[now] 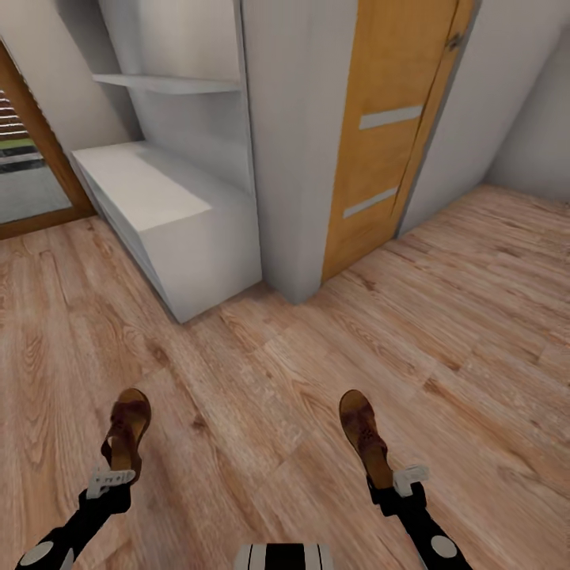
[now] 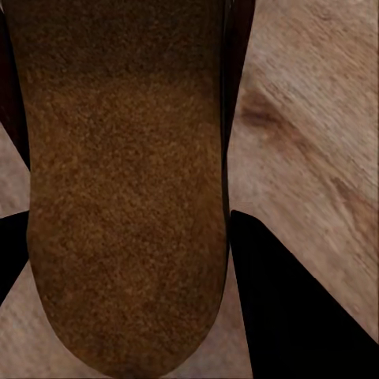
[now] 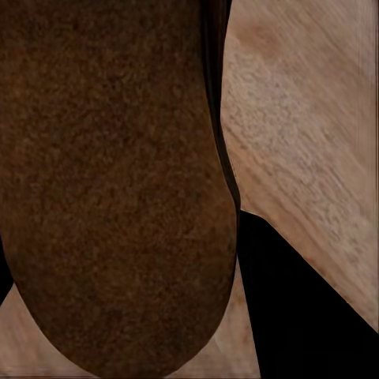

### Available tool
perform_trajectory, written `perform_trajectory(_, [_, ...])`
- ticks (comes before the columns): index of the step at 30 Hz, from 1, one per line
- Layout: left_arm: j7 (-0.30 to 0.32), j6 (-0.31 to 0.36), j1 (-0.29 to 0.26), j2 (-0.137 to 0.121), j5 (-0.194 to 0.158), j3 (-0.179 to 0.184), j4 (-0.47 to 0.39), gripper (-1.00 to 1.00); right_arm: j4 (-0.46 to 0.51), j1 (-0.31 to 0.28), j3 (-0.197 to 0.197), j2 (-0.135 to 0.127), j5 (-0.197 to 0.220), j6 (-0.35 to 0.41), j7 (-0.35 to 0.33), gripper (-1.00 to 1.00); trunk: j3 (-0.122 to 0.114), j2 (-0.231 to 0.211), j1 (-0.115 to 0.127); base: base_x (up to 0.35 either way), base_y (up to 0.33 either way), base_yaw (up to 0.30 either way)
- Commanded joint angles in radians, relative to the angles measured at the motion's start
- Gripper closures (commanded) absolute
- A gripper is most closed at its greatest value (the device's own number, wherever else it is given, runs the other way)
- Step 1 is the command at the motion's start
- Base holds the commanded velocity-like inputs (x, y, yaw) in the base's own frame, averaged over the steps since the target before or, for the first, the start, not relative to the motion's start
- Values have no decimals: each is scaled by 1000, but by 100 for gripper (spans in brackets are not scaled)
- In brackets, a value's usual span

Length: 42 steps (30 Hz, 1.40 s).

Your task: Pick up the two gym shoes and the two sandals from the corridor floor and place them onto the hallstand (shoe rack) in the corridor, making sure they are on the rack and not on the floor. Arrange them so the two gym shoes are next to each other and the two sandals are next to each other.

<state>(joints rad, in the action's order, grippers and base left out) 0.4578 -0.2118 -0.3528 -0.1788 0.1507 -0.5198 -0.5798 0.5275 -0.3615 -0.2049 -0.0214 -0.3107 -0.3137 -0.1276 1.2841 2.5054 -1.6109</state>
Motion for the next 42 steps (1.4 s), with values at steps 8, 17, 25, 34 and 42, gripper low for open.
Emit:
perform_trajectory(8, [-239, -155, 31, 28, 25, -7, 189, 100, -234, 0, -11, -26, -2, -243, 14, 100, -41, -2, 4, 0, 0, -191])
perform_trajectory(17, [-463, -199, 37, 116, 199, -1, 239, 100, -290, 1, -9, -22, -2, -272, 175, 100, -88, -4, 8, 0, 0, -197])
perform_trajectory(25, [-555, -208, 38, 159, 286, -4, 260, 100, -322, 1, -8, -19, -1, -272, 190, 100, -128, -12, 15, 0, 0, -219])
perform_trajectory(34, [-555, -208, 38, 160, 287, -3, 264, 100, -322, 1, -8, -19, -1, -272, 191, 100, -167, -75, 49, 0, 0, -221])
perform_trajectory(42, [-554, -208, 38, 160, 287, -3, 264, 100, -322, 1, -8, -19, -1, -272, 191, 100, -202, -131, 80, 0, 0, -221])
